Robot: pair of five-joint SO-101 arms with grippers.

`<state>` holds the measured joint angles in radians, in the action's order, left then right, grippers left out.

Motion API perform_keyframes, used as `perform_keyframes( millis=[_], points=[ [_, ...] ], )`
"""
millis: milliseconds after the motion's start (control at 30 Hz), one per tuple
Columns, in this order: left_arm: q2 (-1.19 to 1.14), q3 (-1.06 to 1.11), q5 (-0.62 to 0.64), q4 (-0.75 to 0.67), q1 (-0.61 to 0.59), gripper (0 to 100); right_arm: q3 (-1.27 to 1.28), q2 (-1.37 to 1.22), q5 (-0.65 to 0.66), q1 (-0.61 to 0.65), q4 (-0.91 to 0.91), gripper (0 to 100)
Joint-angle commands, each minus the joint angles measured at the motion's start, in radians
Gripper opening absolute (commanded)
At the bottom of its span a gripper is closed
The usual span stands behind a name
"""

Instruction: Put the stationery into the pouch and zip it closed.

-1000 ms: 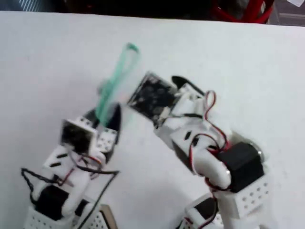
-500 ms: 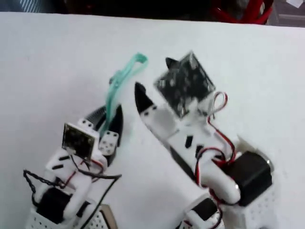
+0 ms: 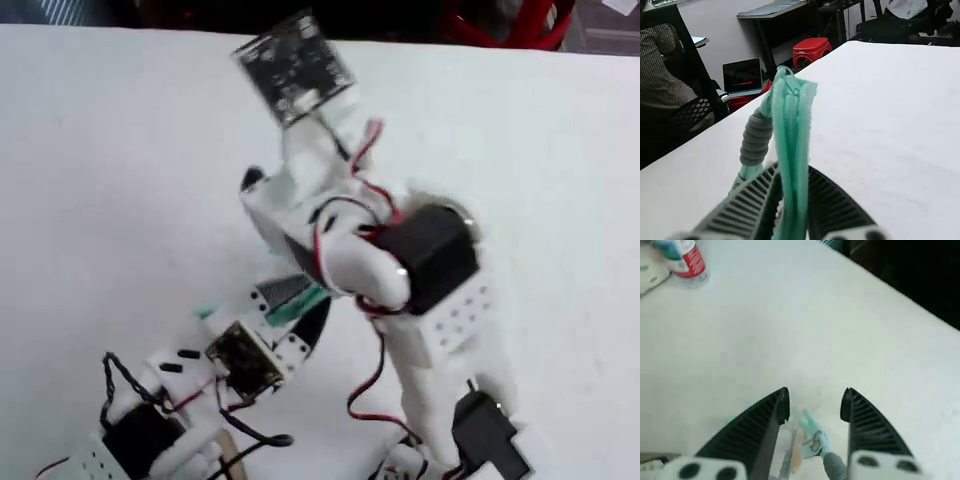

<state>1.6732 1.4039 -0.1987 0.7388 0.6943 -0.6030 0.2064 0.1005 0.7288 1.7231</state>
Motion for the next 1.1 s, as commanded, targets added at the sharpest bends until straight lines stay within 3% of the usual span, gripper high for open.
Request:
perform_keyframes(
  millis=[0,233,400,633,833,1067],
  points=[
    [-0.019,0.057,-0.009,-0.008,-0.062,2,0.187,0.094,0.060,0.007,0.007,17.0],
    [-0.021,0.060,-0.014,-0.005,-0.091,2,0.512,0.283,0.163,-0.111,0.007,18.2],
    [-0.021,0.060,-0.015,-0.003,-0.107,2,0.509,0.219,0.163,-0.171,0.007,33.6],
    [-0.021,0.060,-0.015,-0.003,-0.108,2,0.574,0.035,0.173,-0.079,0.007,23.9],
    [-0.021,0.060,-0.015,-0.003,-0.108,2,0.663,-0.033,0.301,-0.042,0.007,0.5],
    [-0.019,0.060,-0.015,-0.003,-0.120,2,0.525,0.070,0.236,-0.104,0.004,1.8]
  ],
)
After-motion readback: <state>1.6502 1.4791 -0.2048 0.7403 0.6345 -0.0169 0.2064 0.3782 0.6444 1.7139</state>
